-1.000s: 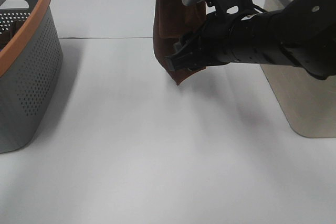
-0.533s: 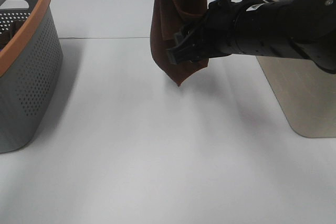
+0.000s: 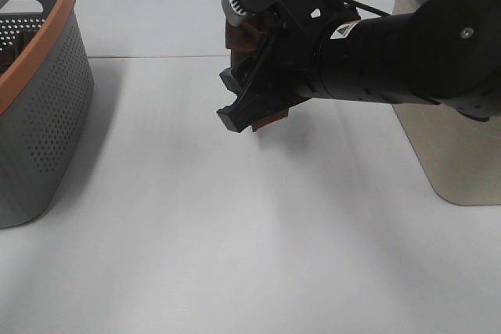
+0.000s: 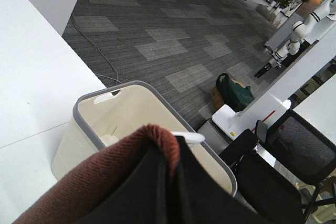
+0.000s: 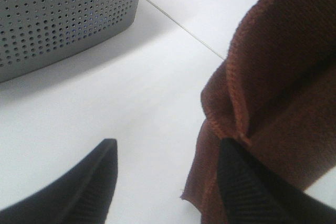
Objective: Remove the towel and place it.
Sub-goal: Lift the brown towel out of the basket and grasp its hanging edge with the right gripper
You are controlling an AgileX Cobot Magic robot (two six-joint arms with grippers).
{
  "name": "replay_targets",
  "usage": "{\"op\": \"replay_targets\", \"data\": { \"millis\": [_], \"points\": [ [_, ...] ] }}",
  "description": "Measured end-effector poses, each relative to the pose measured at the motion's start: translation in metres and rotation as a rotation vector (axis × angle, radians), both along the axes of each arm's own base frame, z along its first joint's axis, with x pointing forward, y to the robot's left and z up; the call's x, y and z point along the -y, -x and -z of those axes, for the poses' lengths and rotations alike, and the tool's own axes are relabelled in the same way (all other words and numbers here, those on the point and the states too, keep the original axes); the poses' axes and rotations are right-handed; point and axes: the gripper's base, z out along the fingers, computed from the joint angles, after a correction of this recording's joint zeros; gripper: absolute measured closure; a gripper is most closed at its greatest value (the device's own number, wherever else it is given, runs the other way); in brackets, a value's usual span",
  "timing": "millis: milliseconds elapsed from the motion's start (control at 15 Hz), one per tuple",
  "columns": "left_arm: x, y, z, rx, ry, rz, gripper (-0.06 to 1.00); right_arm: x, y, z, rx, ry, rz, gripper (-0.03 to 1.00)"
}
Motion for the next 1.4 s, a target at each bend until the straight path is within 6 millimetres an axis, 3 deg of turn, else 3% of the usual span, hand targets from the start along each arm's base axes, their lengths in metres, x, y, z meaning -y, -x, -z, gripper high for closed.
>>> {"op": "replay_targets", "data": {
  "millis": [200, 667, 933, 1267, 1400],
  "points": [
    [0.0, 0.0, 0.0, 0.001, 0.002, -0.001, 0.94, -0.002, 0.002, 0.01, -0.055, 0.028, -0.023, 0.41],
    [0.001, 0.001, -0.003, 0.014, 0.036, 0.013, 0.94, -0.002, 0.001, 0.012, -0.111, -0.019, 0.026, 0.41],
    [0.001, 0.001, -0.004, 0.03, 0.029, 0.014, 0.94, 0.012, 0.016, 0.021, -0.195, -0.06, 0.096, 0.41],
    [0.001, 0.001, -0.004, 0.033, 0.028, 0.014, 0.94, 0.029, 0.024, -0.012, -0.084, -0.18, 0.169, 0.31],
    [0.001, 0.001, -0.004, 0.032, 0.027, 0.015, 0.94, 0.03, 0.021, -0.015, -0.048, -0.182, 0.185, 0.3]
  ]
}}
